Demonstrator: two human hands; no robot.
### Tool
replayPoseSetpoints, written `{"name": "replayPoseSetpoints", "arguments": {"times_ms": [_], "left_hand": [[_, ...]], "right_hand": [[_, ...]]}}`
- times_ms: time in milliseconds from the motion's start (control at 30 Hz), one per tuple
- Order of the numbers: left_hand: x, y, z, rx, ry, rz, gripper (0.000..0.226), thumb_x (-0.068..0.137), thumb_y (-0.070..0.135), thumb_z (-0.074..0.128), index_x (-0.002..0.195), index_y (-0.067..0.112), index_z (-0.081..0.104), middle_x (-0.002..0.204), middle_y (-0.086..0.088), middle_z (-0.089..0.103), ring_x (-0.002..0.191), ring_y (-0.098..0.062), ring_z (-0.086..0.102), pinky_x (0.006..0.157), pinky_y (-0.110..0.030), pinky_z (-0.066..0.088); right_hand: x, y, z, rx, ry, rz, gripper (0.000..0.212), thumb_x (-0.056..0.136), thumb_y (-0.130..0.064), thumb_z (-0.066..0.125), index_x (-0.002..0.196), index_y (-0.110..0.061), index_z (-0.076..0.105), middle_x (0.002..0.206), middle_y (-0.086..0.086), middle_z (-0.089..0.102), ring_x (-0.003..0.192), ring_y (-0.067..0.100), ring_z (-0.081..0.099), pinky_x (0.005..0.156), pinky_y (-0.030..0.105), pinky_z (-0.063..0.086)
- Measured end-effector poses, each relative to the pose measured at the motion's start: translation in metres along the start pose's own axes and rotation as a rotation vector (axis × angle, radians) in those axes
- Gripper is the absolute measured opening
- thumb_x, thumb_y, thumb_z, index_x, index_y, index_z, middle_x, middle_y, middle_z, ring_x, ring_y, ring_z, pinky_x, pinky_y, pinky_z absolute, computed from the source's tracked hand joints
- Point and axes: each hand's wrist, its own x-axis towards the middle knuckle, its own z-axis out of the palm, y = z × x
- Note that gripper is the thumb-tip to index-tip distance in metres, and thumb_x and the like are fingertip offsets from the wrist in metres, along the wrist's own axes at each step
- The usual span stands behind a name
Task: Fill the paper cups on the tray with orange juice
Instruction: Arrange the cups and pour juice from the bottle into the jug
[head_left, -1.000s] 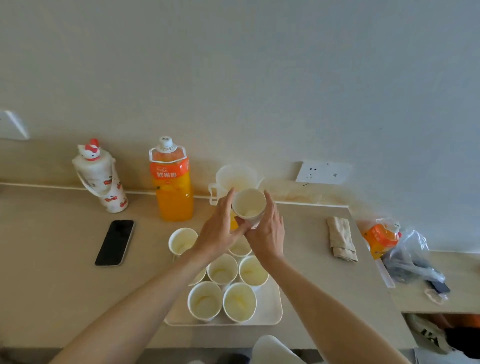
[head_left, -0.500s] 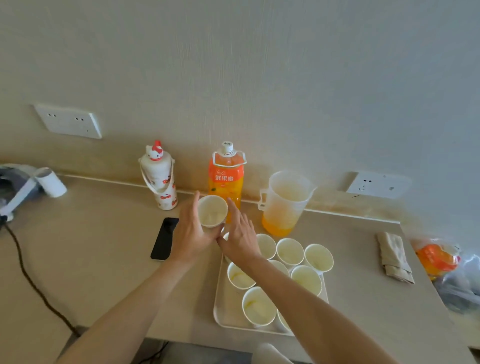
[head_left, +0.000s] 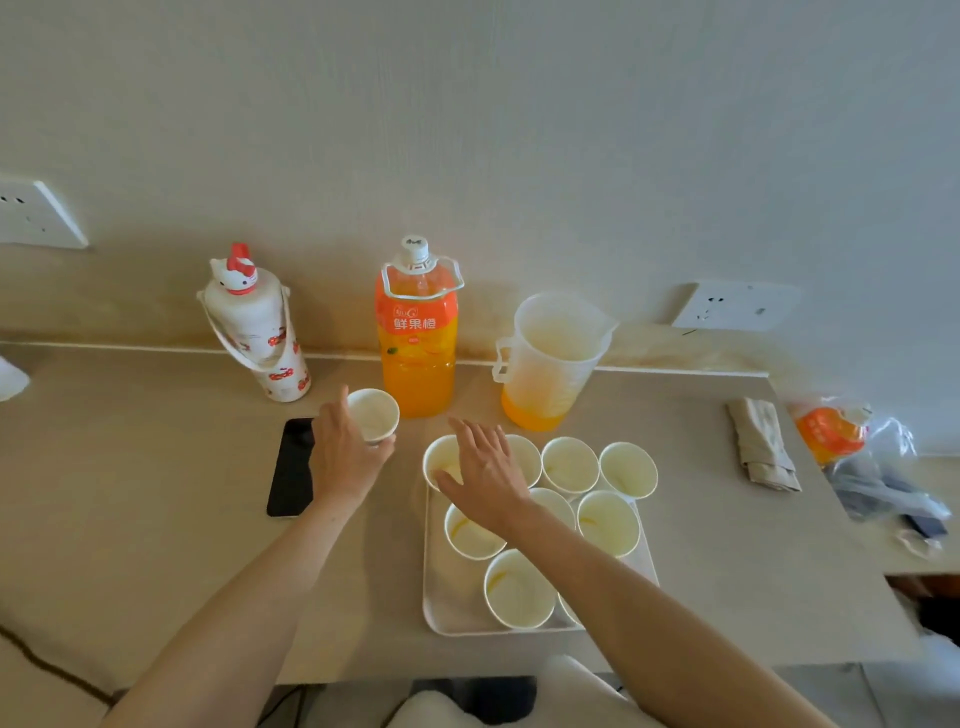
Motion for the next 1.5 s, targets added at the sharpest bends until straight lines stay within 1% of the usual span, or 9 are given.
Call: {"name": "replayPoseSetpoints", "arguments": {"times_ms": [267, 533, 633, 733, 900, 1100, 1233, 1333, 1500], "left_hand": [[0.005, -0.008, 0.014, 0.037, -0.028, -0.039, 0.090, 0.075, 0.035, 0.079, 0.144, 0.010, 0.028, 0.130, -0.015, 0.043, 0.118, -0.034, 0.043, 0.067, -0.044, 0.050], [0.002, -0.012, 0.019, 0.038, 0.048, 0.002, 0.096, 0.069, 0.036, 0.083, 0.141, 0.007, 0.027, 0.132, -0.022, 0.041, 0.116, -0.042, 0.044, 0.081, -0.052, 0.049], [-0.011, -0.012, 0.023, 0.076, 0.150, 0.095, 0.094, 0.067, 0.029, 0.086, 0.138, 0.003, 0.031, 0.129, -0.026, 0.042, 0.114, -0.044, 0.044, 0.089, -0.055, 0.045], [-0.028, -0.004, 0.025, 0.049, 0.213, 0.193, 0.085, 0.072, 0.020, 0.083, 0.137, 0.001, 0.033, 0.131, -0.031, 0.042, 0.116, -0.046, 0.042, 0.094, -0.058, 0.045], [-0.044, 0.015, 0.019, 0.035, 0.226, 0.294, 0.068, 0.077, 0.014, 0.078, 0.132, 0.004, 0.039, 0.130, -0.032, 0.044, 0.115, -0.045, 0.042, 0.089, -0.058, 0.048], [-0.073, 0.055, 0.034, 0.061, 0.153, 0.470, 0.053, 0.085, 0.013, 0.070, 0.131, 0.001, 0.046, 0.130, -0.027, 0.047, 0.119, -0.039, 0.041, 0.095, -0.055, 0.043], [-0.099, 0.086, 0.054, 0.033, 0.077, 0.521, 0.046, 0.088, 0.014, 0.065, 0.129, 0.004, 0.047, 0.127, -0.024, 0.048, 0.117, -0.038, 0.044, 0.095, -0.052, 0.043], [-0.114, 0.105, 0.060, 0.049, -0.014, 0.550, 0.039, 0.093, 0.027, 0.046, 0.127, 0.009, 0.050, 0.126, -0.018, 0.050, 0.116, -0.031, 0.043, 0.095, -0.047, 0.043], [-0.134, 0.124, 0.072, 0.158, -0.206, 0.674, 0.051, 0.093, 0.027, 0.030, 0.138, 0.008, 0.046, 0.137, -0.011, 0.052, 0.124, -0.029, 0.051, 0.105, -0.051, 0.036]], "right_hand": [[-0.006, 0.014, 0.004, 0.026, -0.013, 0.046, 0.067, 0.095, -0.035, 0.056, 0.150, -0.007, 0.027, 0.156, 0.007, 0.032, 0.147, 0.022, 0.019, 0.121, 0.040, 0.002], [-0.014, 0.024, -0.001, 0.054, 0.052, 0.065, 0.060, 0.094, -0.034, 0.056, 0.145, -0.008, 0.038, 0.149, 0.007, 0.042, 0.143, 0.025, 0.029, 0.122, 0.043, 0.010], [-0.022, 0.035, -0.009, -0.001, 0.196, 0.035, 0.053, 0.090, -0.037, 0.049, 0.131, -0.003, 0.054, 0.129, 0.013, 0.059, 0.125, 0.033, 0.051, 0.112, 0.052, 0.034], [-0.031, 0.051, -0.023, -0.017, 0.272, 0.096, 0.047, 0.089, -0.034, 0.047, 0.123, -0.005, 0.059, 0.118, 0.013, 0.063, 0.109, 0.036, 0.057, 0.097, 0.050, 0.046], [-0.055, 0.068, -0.043, -0.034, 0.420, 0.311, 0.012, 0.089, -0.008, 0.060, 0.099, -0.004, 0.065, 0.092, 0.014, 0.065, 0.089, 0.035, 0.057, 0.074, 0.042, 0.045], [-0.088, 0.103, -0.065, 0.024, 0.343, 0.669, 0.018, 0.097, -0.013, 0.044, 0.095, -0.012, 0.063, 0.087, 0.008, 0.065, 0.072, 0.027, 0.054, 0.059, 0.031, 0.036], [-0.107, 0.128, -0.076, 0.059, 0.309, 0.763, 0.017, 0.097, -0.017, 0.046, 0.097, -0.012, 0.062, 0.088, 0.008, 0.067, 0.075, 0.028, 0.058, 0.062, 0.032, 0.041], [-0.117, 0.141, -0.075, 0.098, 0.218, 0.809, 0.018, 0.095, -0.019, 0.048, 0.092, -0.009, 0.063, 0.088, 0.007, 0.065, 0.077, 0.028, 0.058, 0.062, 0.031, 0.041], [-0.129, 0.152, -0.066, 0.142, 0.121, 0.892, 0.026, 0.094, -0.023, 0.050, 0.071, -0.011, 0.049, 0.066, 0.001, 0.049, 0.061, 0.024, 0.046, 0.056, 0.027, 0.035]]}}
